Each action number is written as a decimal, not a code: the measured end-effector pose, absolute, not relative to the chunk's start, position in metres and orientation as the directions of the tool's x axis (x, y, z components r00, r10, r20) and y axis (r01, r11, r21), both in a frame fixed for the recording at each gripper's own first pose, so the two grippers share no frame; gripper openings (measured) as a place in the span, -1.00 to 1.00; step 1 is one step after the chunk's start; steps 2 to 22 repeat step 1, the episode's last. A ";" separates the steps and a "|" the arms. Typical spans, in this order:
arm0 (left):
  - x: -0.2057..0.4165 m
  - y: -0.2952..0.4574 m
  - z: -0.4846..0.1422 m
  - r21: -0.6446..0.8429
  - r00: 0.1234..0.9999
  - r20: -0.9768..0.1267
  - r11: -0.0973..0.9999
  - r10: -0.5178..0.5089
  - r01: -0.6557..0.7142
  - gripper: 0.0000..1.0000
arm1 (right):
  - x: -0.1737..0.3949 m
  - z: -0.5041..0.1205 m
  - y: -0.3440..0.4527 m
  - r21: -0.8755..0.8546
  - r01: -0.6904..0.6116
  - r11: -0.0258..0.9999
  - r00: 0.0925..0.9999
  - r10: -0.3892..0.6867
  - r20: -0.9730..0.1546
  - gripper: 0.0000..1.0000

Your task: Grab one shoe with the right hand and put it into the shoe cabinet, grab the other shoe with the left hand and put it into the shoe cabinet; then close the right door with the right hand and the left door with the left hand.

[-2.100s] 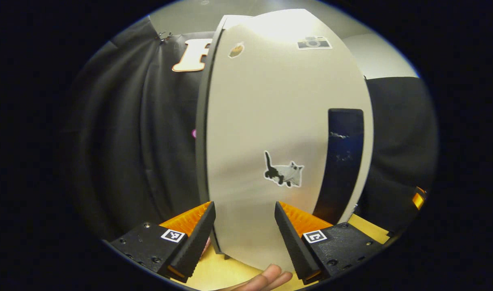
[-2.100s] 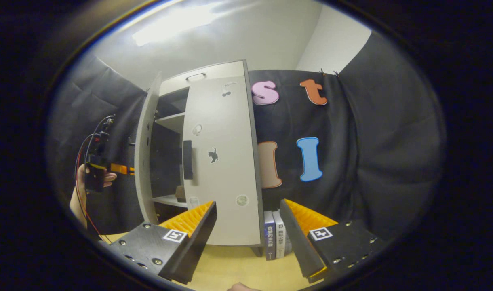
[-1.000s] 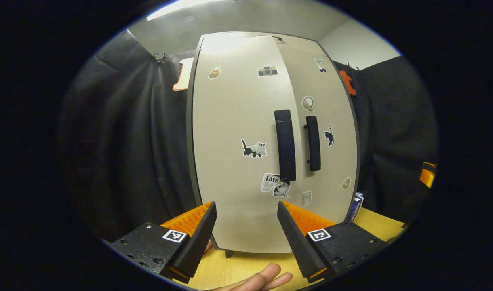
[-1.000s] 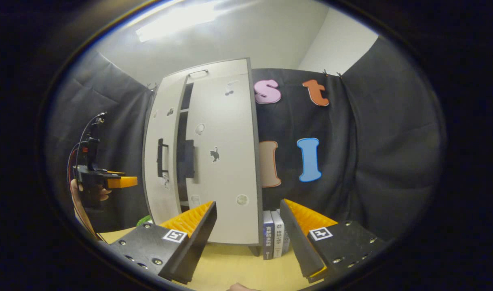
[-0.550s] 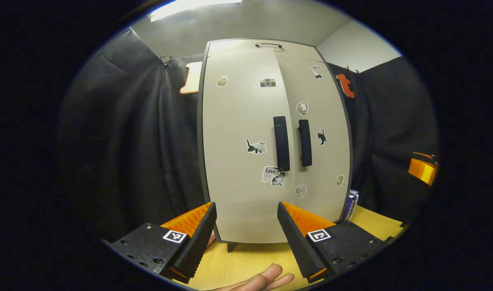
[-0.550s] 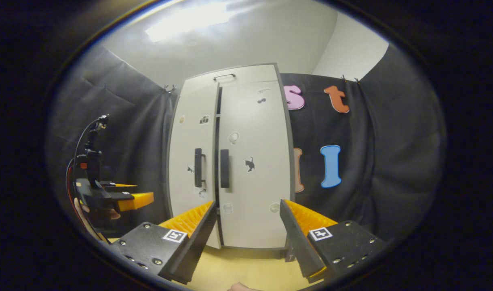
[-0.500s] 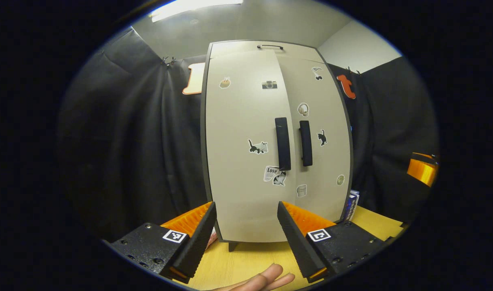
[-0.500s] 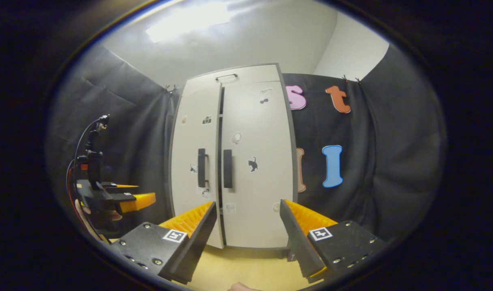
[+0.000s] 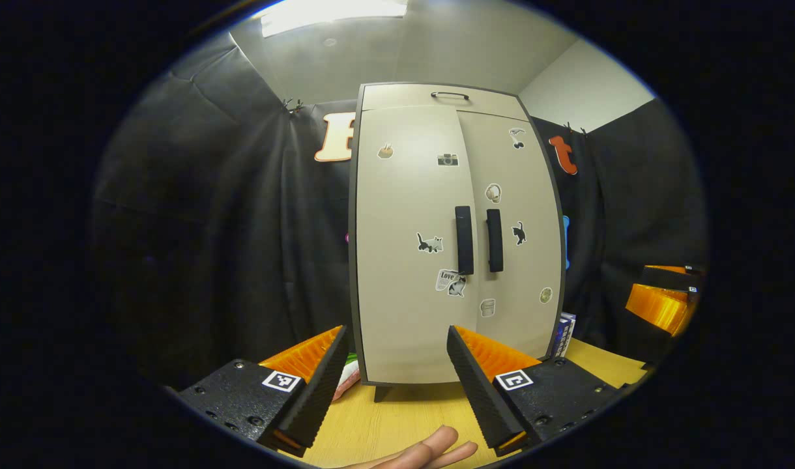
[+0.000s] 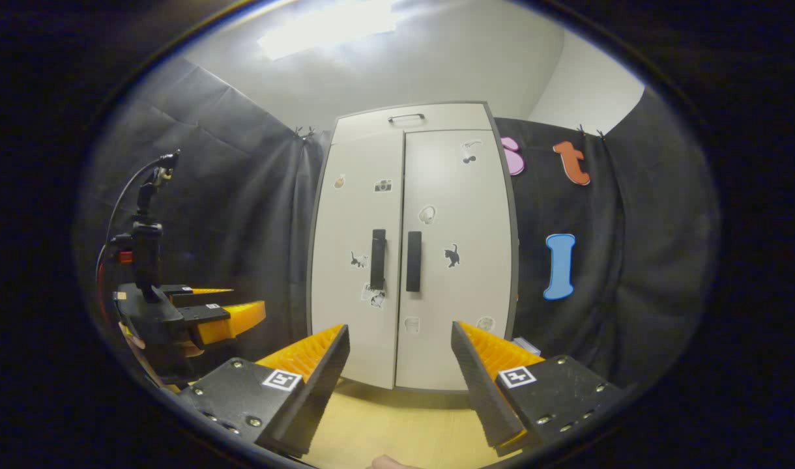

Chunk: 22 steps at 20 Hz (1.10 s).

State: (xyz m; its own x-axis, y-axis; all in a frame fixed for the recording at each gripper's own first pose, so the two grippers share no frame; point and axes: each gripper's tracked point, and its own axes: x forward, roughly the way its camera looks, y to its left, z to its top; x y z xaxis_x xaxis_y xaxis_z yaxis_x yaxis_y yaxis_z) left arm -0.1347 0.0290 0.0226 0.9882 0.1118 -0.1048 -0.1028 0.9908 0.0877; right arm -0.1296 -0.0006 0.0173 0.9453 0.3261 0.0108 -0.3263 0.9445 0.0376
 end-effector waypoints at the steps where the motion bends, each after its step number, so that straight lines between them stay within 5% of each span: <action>1: -0.137 0.027 0.023 0.087 0.989 -0.105 0.991 0.107 -0.098 0.86 | -0.131 0.019 -0.006 0.040 -0.317 0.948 0.949 0.316 0.020 0.89; 22: -0.137 0.027 0.023 0.087 0.989 -0.105 0.991 0.107 -0.098 0.86 | -0.131 0.019 -0.006 0.040 -0.317 0.948 0.949 0.316 0.020 0.89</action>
